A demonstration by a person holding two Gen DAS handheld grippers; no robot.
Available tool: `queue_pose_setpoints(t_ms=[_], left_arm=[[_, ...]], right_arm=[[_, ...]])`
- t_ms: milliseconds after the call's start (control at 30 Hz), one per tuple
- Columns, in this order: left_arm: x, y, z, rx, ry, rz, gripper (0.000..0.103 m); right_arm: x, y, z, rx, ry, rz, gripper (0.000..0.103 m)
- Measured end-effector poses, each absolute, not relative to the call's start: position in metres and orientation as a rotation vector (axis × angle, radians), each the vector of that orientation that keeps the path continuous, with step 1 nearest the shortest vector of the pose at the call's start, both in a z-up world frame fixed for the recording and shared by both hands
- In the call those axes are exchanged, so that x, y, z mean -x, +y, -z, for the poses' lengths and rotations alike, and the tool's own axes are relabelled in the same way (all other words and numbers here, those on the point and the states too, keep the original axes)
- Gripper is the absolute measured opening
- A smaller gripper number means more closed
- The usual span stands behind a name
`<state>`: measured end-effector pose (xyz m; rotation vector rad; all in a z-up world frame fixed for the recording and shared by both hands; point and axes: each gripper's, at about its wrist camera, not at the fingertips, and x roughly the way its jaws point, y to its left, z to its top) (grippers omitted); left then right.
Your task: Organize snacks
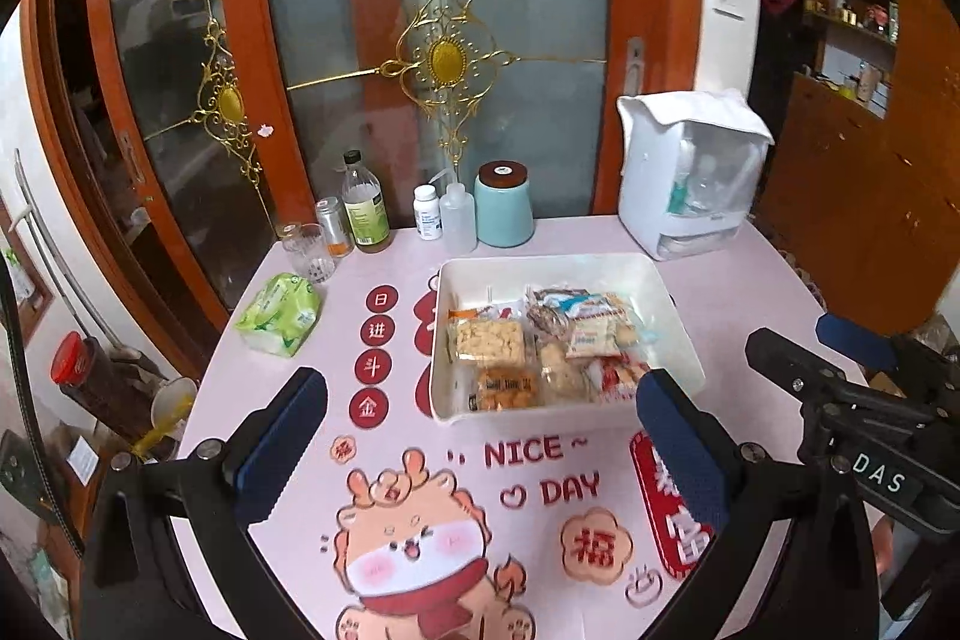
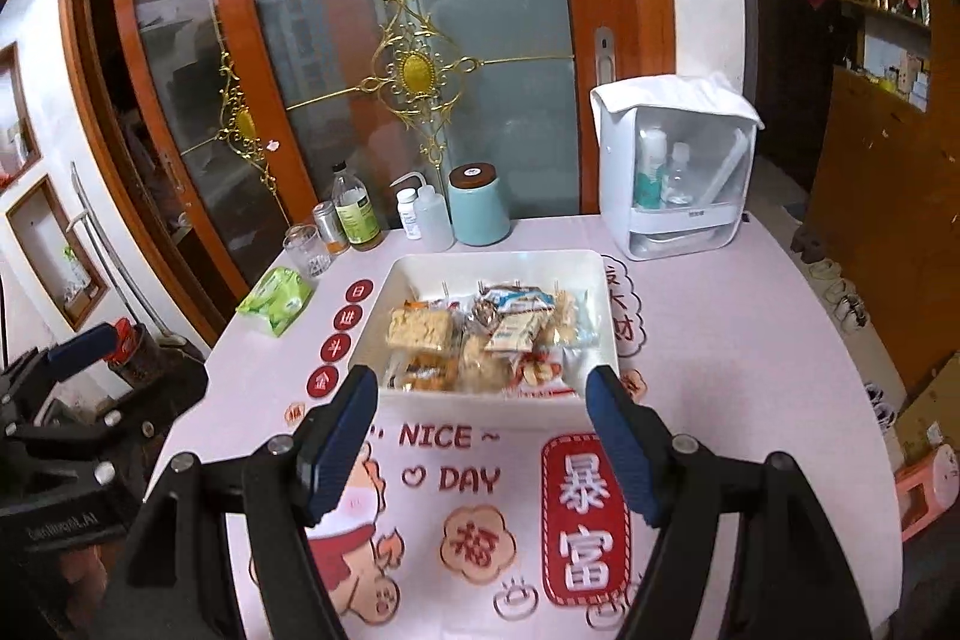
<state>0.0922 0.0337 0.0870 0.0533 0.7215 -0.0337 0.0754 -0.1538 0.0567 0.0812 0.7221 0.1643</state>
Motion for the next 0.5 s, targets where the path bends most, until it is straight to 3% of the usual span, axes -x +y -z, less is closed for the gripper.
queue_pose_setpoints(t_ms=[500], left_arm=[[0.006,0.062,-0.071,0.014,0.767,0.024,0.103]], right_arm=[[0.022,-0.136,-0.027,-0.066,0.774,-0.188,0.073]])
